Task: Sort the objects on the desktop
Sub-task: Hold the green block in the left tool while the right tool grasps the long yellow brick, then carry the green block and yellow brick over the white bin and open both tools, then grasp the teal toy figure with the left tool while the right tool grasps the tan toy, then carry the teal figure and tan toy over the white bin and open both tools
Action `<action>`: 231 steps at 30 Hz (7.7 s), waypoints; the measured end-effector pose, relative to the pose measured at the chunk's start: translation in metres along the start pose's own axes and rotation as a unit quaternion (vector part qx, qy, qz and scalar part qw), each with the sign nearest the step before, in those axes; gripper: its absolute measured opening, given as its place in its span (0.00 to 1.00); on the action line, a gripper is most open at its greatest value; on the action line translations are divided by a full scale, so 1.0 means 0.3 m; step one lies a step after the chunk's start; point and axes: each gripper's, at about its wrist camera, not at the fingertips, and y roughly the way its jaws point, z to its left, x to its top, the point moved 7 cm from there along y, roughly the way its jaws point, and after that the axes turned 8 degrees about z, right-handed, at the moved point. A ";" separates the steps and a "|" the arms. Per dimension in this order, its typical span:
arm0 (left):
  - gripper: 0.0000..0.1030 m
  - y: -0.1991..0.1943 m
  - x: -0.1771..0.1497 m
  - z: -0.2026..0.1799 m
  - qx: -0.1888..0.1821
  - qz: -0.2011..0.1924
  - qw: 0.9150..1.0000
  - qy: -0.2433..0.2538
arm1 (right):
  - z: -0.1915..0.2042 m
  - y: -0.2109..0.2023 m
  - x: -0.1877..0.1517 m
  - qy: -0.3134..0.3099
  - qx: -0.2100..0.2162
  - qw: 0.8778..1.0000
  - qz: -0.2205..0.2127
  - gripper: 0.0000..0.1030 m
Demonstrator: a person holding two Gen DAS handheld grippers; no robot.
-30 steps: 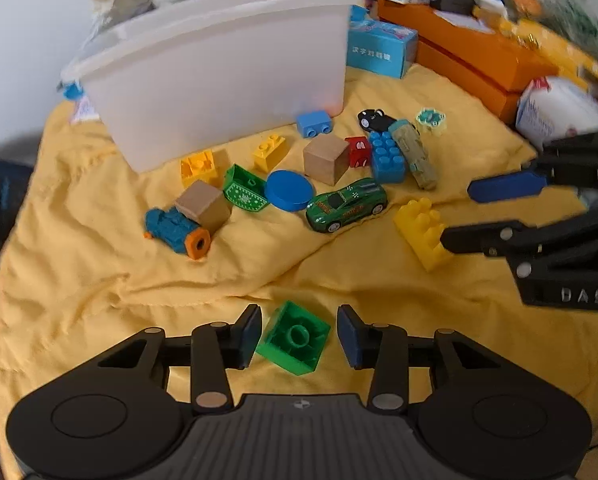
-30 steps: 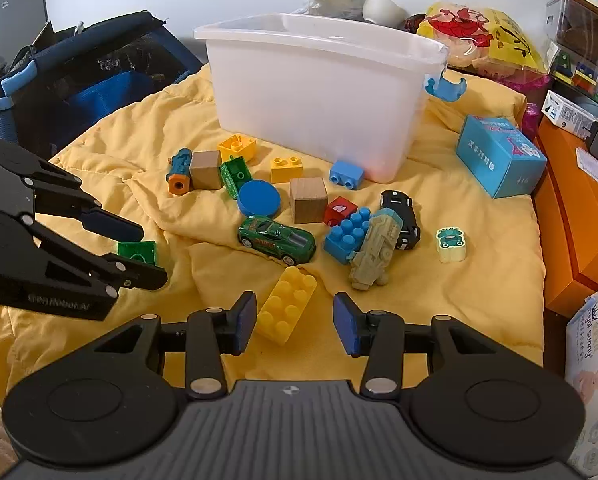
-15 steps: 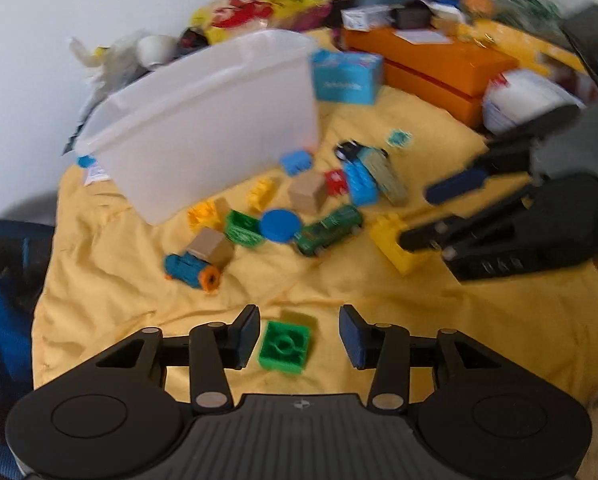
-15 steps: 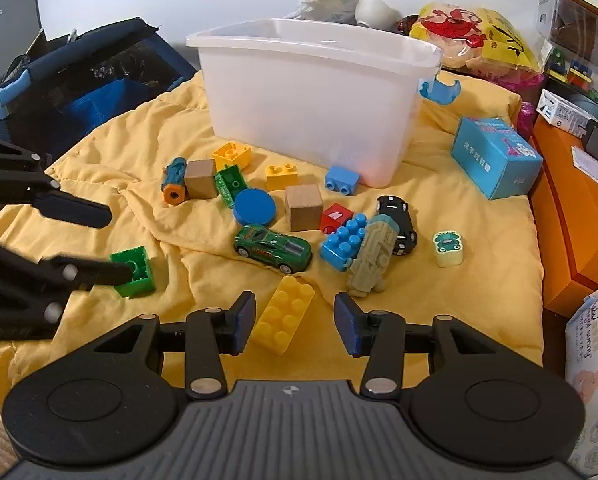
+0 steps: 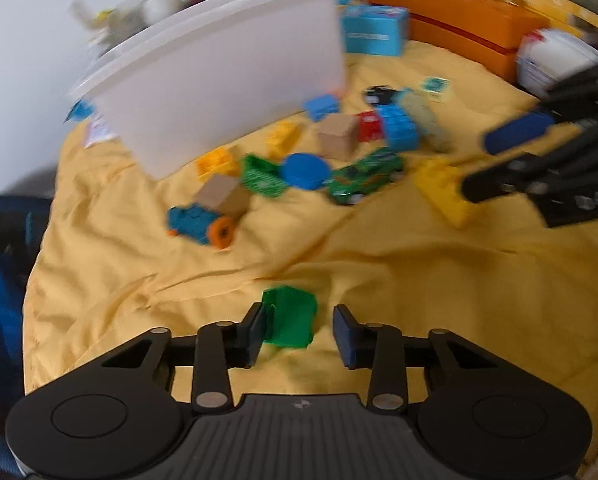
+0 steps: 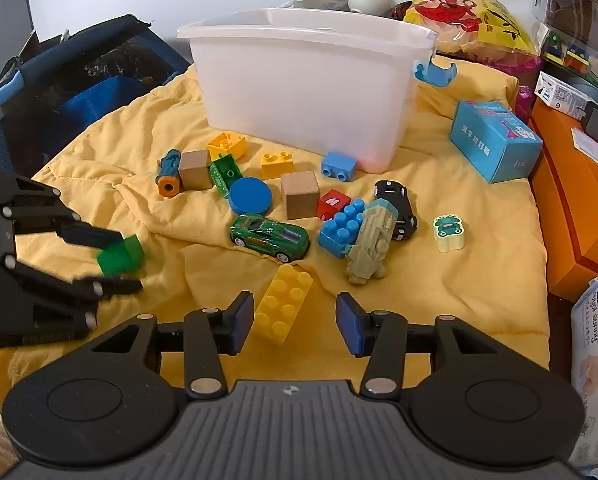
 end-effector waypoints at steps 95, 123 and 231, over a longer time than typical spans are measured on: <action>0.66 -0.099 -0.036 0.036 -0.055 -0.054 0.989 -0.129 | 0.101 0.011 0.040 -0.048 0.023 0.998 -0.022 0.62; 0.34 -0.344 0.498 0.413 0.025 -0.216 0.970 -0.108 | -0.101 -0.150 0.452 -0.002 -0.014 0.994 -0.109 0.26; 0.30 -0.312 0.278 0.275 -0.082 -0.185 0.969 -0.142 | -0.020 -0.097 0.185 -0.034 -0.019 0.999 -0.025 0.21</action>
